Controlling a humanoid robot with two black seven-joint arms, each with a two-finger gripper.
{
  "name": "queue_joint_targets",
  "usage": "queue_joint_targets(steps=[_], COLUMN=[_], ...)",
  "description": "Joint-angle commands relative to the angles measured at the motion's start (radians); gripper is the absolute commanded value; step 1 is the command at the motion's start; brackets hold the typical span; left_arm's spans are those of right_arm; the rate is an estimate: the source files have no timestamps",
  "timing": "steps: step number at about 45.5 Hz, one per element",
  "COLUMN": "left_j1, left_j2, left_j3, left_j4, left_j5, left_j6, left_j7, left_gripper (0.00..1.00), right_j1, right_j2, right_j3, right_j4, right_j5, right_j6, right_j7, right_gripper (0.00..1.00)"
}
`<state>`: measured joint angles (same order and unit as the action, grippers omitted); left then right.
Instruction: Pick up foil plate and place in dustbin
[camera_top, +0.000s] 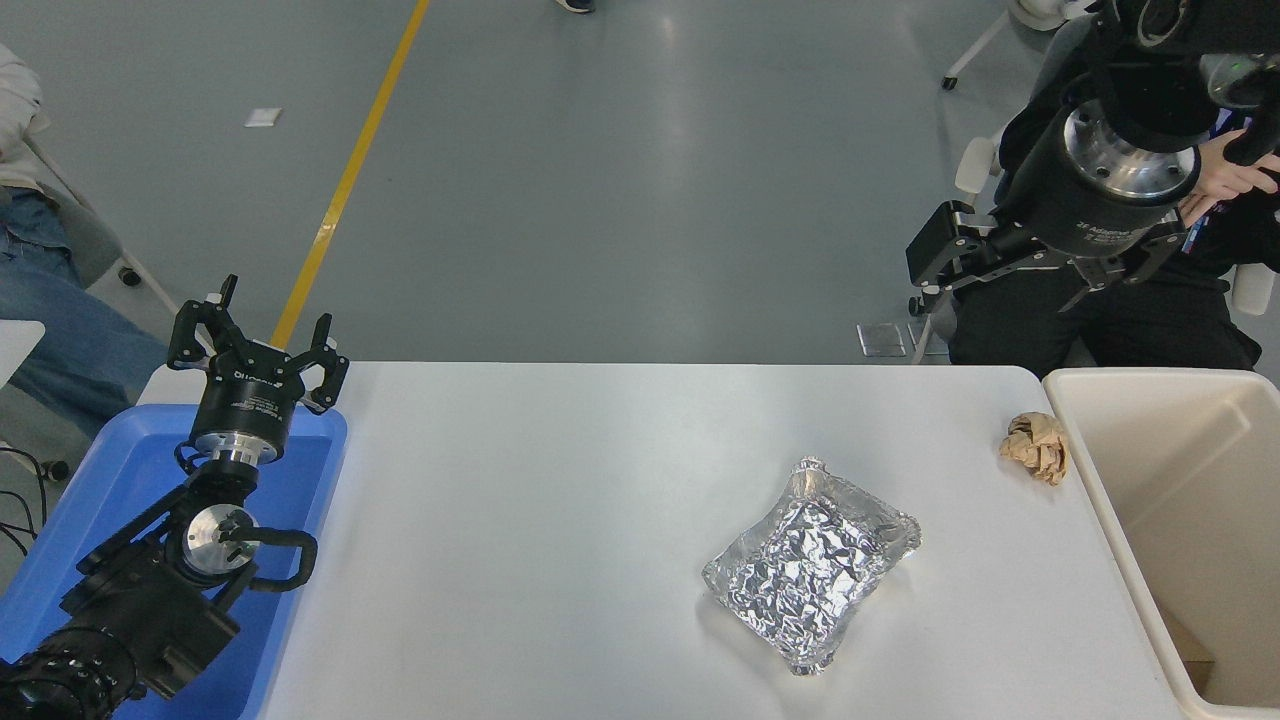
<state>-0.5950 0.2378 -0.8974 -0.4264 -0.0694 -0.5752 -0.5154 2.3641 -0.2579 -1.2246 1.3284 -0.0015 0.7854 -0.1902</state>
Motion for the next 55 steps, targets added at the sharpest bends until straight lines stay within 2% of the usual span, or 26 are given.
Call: queue_joint_targets(steps=[1, 46, 55], left_j1=[-0.002, -0.003, -0.003], left_j2=[0.000, 0.000, 0.000], left_j3=[0.008, 0.003, 0.003], left_j4=[0.000, 0.000, 0.000], left_j5=[0.003, -0.001, -0.001], left_j6=[0.000, 0.002, 0.002], left_j7=[0.005, 0.002, 0.002], left_gripper=[0.99, 0.99, 0.99], right_j1=[-0.002, -0.006, -0.043], right_j2=[0.000, 0.002, -0.004], right_j3=[0.000, 0.002, 0.063], right_j4=[0.000, 0.000, 0.000], right_j5=[0.000, 0.000, 0.077], right_j6=[0.000, 0.000, 0.000], right_j7=[0.000, 0.000, 0.002], right_gripper=[1.00, 1.00, 1.00])
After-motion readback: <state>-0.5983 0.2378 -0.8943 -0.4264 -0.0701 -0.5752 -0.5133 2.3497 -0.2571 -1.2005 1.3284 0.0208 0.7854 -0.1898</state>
